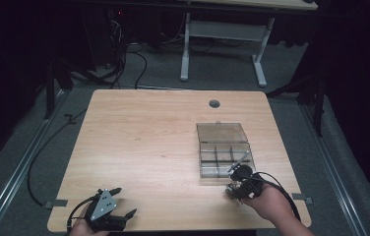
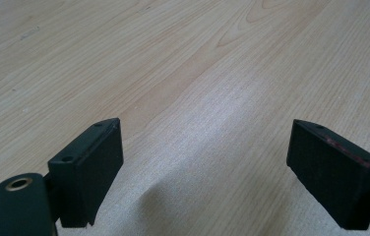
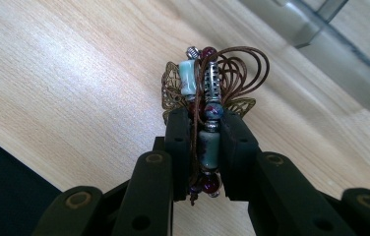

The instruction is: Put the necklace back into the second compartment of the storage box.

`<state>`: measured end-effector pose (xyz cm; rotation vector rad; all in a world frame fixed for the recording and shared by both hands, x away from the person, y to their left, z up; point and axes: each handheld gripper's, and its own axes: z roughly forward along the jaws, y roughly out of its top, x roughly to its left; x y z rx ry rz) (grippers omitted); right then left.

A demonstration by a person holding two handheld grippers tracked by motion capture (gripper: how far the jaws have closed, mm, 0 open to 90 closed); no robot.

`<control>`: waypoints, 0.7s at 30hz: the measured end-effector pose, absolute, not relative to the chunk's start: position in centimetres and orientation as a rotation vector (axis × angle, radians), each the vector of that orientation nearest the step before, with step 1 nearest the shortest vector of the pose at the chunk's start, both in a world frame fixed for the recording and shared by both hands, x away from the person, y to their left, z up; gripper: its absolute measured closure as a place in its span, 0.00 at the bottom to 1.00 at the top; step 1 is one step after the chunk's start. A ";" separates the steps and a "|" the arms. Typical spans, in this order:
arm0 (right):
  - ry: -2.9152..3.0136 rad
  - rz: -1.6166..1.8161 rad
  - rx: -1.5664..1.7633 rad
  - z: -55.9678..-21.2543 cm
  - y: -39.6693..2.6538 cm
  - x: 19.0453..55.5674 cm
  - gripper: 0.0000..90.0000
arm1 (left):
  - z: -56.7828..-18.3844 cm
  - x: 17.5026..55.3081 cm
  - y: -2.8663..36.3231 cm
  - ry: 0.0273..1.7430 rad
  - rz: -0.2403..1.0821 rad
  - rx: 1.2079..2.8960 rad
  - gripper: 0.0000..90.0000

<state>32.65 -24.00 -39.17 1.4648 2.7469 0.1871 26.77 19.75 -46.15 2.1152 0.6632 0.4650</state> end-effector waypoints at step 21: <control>2.717 0.220 1.483 -35.3 -24.8 34.4 0.86 | -46.1 26.7 19.8 0.660 0.467 2.114 0.16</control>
